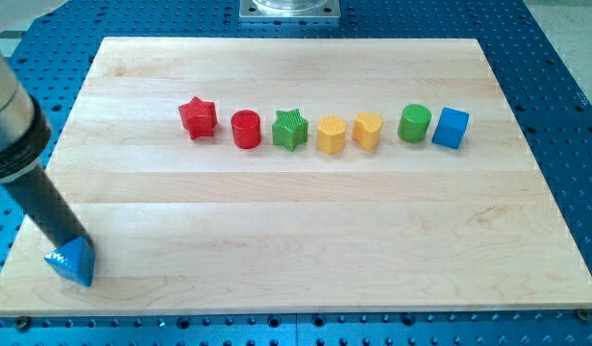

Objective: Place the red star vertically above the yellow heart

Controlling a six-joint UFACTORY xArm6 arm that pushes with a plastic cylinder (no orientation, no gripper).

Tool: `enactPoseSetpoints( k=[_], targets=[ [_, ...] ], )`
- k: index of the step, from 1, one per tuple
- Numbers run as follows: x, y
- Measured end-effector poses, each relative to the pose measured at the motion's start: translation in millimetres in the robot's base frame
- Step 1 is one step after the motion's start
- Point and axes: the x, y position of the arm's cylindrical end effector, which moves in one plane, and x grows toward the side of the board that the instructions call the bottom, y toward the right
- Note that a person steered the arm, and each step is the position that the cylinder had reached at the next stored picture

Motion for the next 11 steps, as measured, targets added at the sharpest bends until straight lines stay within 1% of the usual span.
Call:
enactPoseSetpoints(
  k=[1,2,4,5,6,7,8,9,10,11],
  targets=[
    [-45,64],
    [-120,104],
    [-149,90],
    [-171,76],
    [-207,140],
    [-255,201],
    [-287,260],
    [-305,307],
    [-304,289],
    [-290,277]
  ],
)
